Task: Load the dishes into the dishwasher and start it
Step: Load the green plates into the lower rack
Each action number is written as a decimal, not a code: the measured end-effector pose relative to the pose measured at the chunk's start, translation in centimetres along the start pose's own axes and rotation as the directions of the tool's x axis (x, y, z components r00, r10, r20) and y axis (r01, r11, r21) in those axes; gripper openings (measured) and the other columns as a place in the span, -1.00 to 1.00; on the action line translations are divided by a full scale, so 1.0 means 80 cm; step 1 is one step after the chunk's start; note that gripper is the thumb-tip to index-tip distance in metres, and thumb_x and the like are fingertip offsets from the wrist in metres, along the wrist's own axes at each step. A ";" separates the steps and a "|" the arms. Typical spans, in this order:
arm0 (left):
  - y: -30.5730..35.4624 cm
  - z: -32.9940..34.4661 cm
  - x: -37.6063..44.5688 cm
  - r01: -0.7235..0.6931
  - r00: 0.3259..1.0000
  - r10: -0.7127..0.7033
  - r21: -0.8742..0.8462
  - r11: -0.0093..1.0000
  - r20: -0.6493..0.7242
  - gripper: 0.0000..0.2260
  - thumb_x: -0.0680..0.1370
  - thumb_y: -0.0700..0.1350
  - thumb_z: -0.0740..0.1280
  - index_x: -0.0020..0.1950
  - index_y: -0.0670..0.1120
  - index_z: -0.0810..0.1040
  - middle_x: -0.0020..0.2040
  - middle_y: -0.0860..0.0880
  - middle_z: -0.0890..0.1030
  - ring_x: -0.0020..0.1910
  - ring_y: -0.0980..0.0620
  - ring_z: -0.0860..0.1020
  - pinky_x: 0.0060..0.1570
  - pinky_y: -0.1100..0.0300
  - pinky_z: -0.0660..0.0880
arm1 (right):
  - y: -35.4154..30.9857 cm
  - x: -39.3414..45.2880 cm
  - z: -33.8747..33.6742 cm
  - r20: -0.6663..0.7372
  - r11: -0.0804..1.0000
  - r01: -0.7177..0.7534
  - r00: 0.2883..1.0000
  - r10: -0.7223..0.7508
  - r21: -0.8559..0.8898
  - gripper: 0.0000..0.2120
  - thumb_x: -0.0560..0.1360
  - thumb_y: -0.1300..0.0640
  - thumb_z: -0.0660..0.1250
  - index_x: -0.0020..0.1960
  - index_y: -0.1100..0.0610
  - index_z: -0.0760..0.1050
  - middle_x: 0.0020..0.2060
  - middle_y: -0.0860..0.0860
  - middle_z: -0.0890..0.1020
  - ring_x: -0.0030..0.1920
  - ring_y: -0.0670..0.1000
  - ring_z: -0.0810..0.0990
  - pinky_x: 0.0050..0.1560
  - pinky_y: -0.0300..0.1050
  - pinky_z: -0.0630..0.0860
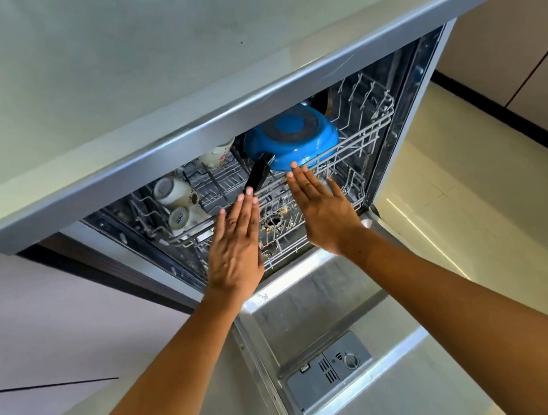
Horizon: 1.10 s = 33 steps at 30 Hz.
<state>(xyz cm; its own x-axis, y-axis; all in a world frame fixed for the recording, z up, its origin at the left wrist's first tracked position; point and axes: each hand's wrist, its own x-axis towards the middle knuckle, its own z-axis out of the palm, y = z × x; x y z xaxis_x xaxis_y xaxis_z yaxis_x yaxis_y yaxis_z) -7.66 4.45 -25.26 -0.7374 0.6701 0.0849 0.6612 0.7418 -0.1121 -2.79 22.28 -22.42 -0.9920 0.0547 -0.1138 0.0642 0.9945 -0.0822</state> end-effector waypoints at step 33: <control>0.021 0.269 -0.025 0.264 0.831 -0.167 -0.111 0.958 0.531 -0.36 0.63 -0.01 0.10 0.54 -0.22 -0.17 0.55 -0.19 -0.12 0.54 -0.07 -0.07 0.47 0.09 -0.07 | -0.013 0.090 0.240 0.213 0.997 -0.073 0.975 0.064 0.030 -0.46 0.55 0.26 0.11 0.50 0.09 0.09 0.50 0.02 0.15 0.51 0.01 0.02 0.47 0.18 -0.02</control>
<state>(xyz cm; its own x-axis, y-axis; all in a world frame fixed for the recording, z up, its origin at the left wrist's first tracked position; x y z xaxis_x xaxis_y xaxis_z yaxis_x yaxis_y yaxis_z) -8.07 3.78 -46.88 -0.7966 0.4184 -0.4363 0.4542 0.8906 0.0249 -7.93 19.94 -42.14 -0.9397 0.0984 -0.3276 0.1393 0.9848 -0.1037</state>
